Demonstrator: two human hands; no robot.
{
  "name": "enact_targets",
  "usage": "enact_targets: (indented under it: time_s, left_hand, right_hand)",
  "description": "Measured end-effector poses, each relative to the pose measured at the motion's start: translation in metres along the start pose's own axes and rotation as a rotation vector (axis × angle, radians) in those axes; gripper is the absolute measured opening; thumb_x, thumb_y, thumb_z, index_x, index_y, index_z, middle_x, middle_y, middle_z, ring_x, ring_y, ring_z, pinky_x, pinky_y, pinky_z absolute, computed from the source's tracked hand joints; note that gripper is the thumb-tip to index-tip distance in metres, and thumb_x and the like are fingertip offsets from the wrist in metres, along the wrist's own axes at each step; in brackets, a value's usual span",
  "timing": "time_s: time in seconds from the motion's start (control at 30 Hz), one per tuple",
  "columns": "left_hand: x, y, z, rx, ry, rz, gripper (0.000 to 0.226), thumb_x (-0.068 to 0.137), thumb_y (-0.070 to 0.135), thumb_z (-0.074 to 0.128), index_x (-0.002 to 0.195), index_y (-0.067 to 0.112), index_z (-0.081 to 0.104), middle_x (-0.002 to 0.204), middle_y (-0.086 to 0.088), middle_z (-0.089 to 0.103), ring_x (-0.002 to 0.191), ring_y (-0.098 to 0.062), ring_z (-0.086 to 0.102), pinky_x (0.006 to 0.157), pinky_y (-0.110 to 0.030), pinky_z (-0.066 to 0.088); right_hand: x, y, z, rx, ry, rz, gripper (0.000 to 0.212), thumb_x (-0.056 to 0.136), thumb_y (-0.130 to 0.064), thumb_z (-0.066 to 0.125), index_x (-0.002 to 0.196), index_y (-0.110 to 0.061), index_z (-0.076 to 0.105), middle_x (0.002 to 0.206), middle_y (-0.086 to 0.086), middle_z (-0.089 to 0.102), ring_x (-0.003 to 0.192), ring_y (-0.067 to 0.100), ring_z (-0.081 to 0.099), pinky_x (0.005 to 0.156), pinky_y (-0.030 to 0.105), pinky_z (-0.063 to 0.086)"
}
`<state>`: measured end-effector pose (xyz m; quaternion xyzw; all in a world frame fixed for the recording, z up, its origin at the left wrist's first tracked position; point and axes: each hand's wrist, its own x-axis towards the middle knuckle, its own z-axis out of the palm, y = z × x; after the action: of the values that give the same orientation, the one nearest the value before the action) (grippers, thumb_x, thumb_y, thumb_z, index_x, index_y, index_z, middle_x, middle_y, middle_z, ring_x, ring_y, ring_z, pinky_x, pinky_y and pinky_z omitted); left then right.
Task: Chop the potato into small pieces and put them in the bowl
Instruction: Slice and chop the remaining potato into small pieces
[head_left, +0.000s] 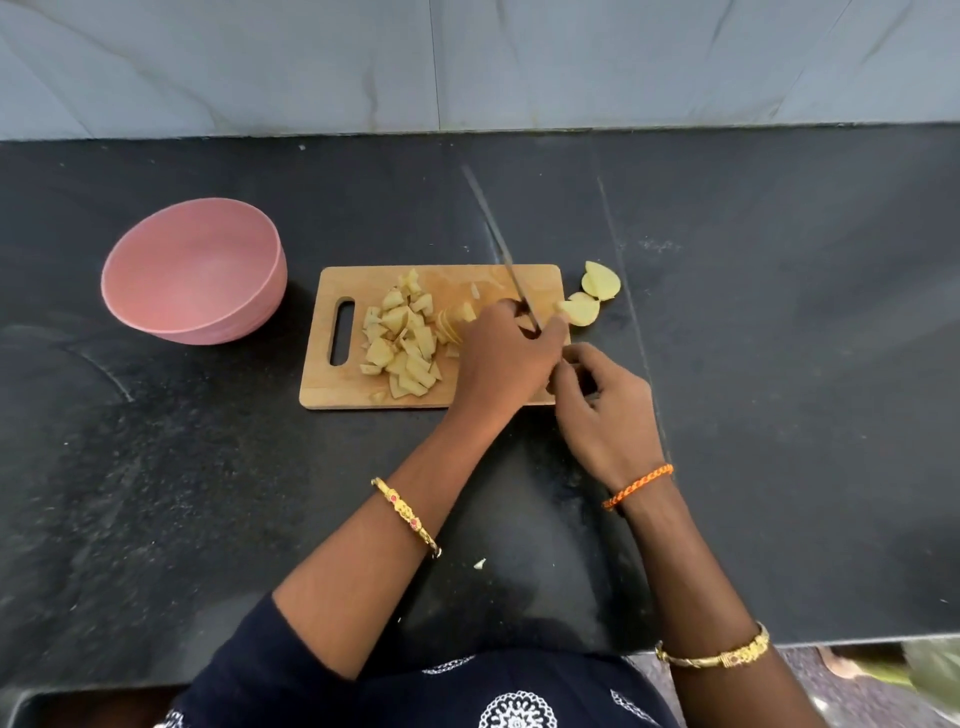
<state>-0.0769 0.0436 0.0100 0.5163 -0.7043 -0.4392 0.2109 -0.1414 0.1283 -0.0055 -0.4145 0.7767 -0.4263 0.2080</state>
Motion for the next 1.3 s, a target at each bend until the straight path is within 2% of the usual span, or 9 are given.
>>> enact_targets:
  time_s: [0.1, 0.17, 0.33, 0.47, 0.57, 0.8, 1.03, 1.2, 1.3]
  left_hand:
    - [0.009, -0.006, -0.009, -0.044, 0.063, -0.064, 0.019, 0.084, 0.018, 0.058, 0.089, 0.001, 0.065, 0.08, -0.011, 0.069, 0.067, -0.021, 0.065, 0.057, -0.035, 0.054]
    - [0.011, -0.009, -0.015, -0.05, 0.057, -0.087, 0.018, 0.083, 0.016, 0.057, 0.089, 0.001, 0.066, 0.083, -0.011, 0.07, 0.071, -0.023, 0.066, 0.06, -0.037, 0.054]
    - [0.008, -0.005, -0.026, -0.099, 0.036, -0.112, 0.026, 0.077, 0.016, 0.055, 0.087, -0.004, 0.067, 0.085, -0.014, 0.071, 0.075, -0.028, 0.067, 0.064, -0.043, 0.057]
    - [0.006, -0.003, -0.036, -0.225, 0.014, -0.153, 0.034, 0.066, 0.025, 0.053, 0.081, -0.002, 0.065, 0.082, -0.016, 0.072, 0.075, -0.031, 0.07, 0.067, -0.05, 0.058]
    - [0.01, -0.009, -0.043, -0.271, 0.033, -0.171, 0.013, 0.079, 0.014, 0.057, 0.072, 0.009, 0.066, 0.078, -0.008, 0.073, 0.074, -0.026, 0.07, 0.07, -0.047, 0.058]
    - [0.014, -0.021, -0.055, -0.332, 0.085, -0.211, 0.015, 0.084, 0.008, 0.053, 0.073, 0.011, 0.063, 0.077, -0.006, 0.073, 0.076, -0.026, 0.071, 0.075, -0.047, 0.058]
    - [0.007, -0.03, -0.069, -0.353, 0.104, -0.237, 0.02, 0.087, 0.011, 0.055, 0.071, 0.013, 0.066, 0.078, -0.007, 0.073, 0.083, -0.027, 0.07, 0.076, -0.047, 0.058]
    - [0.008, -0.04, -0.082, -0.377, 0.136, -0.295, 0.011, 0.085, 0.009, 0.056, 0.083, 0.005, 0.066, 0.08, -0.007, 0.074, 0.08, -0.022, 0.071, 0.076, -0.044, 0.058]
    - [0.007, -0.04, -0.087, -0.411, 0.15, -0.317, 0.017, 0.087, 0.008, 0.055, 0.098, -0.003, 0.063, 0.084, -0.011, 0.073, 0.074, -0.018, 0.071, 0.066, -0.034, 0.06]
  right_hand:
    - [0.027, 0.006, -0.009, 0.121, 0.093, 0.073, 0.025, 0.092, -0.018, 0.05, 0.079, -0.007, 0.069, 0.085, 0.006, 0.064, 0.079, 0.012, 0.056, 0.069, 0.02, 0.039]
    - [0.056, 0.016, -0.014, -0.129, 0.094, -0.022, 0.018, 0.087, -0.01, 0.053, 0.098, -0.007, 0.067, 0.11, 0.011, 0.06, 0.108, 0.024, 0.052, 0.088, 0.021, 0.035]
    - [0.123, 0.024, -0.015, -0.581, -0.334, -0.036, 0.061, 0.081, -0.017, 0.06, 0.137, -0.028, 0.039, 0.157, 0.008, 0.011, 0.146, 0.031, 0.005, 0.117, 0.047, 0.014]
    - [0.145, 0.018, -0.021, -0.596, -0.578, -0.014, 0.076, 0.076, -0.018, 0.073, 0.14, -0.029, 0.035, 0.153, 0.004, 0.024, 0.141, 0.028, 0.021, 0.114, 0.046, 0.027]
    - [0.146, 0.017, -0.027, -0.612, -0.525, -0.031, 0.063, 0.075, -0.019, 0.077, 0.131, -0.027, 0.047, 0.141, 0.004, 0.038, 0.132, 0.029, 0.033, 0.107, 0.045, 0.033]
    - [0.131, 0.014, -0.021, -0.527, -0.347, 0.048, 0.025, 0.078, -0.009, 0.07, 0.102, -0.011, 0.063, 0.099, 0.006, 0.058, 0.088, 0.025, 0.056, 0.068, 0.026, 0.04]
    - [0.123, 0.003, -0.01, -0.542, -0.158, 0.187, 0.025, 0.078, -0.01, 0.065, 0.102, -0.008, 0.058, 0.117, 0.017, 0.05, 0.099, 0.035, 0.056, 0.077, 0.033, 0.046]
    - [0.126, -0.027, -0.018, -0.388, -0.265, 0.19, 0.02, 0.078, -0.014, 0.072, 0.097, -0.015, 0.066, 0.096, 0.008, 0.056, 0.079, 0.021, 0.054, 0.053, 0.023, 0.043]
    - [0.121, -0.053, 0.005, -0.204, -0.384, 0.071, 0.02, 0.073, -0.014, 0.077, 0.087, -0.022, 0.066, 0.096, 0.005, 0.062, 0.084, 0.019, 0.059, 0.066, 0.026, 0.048]
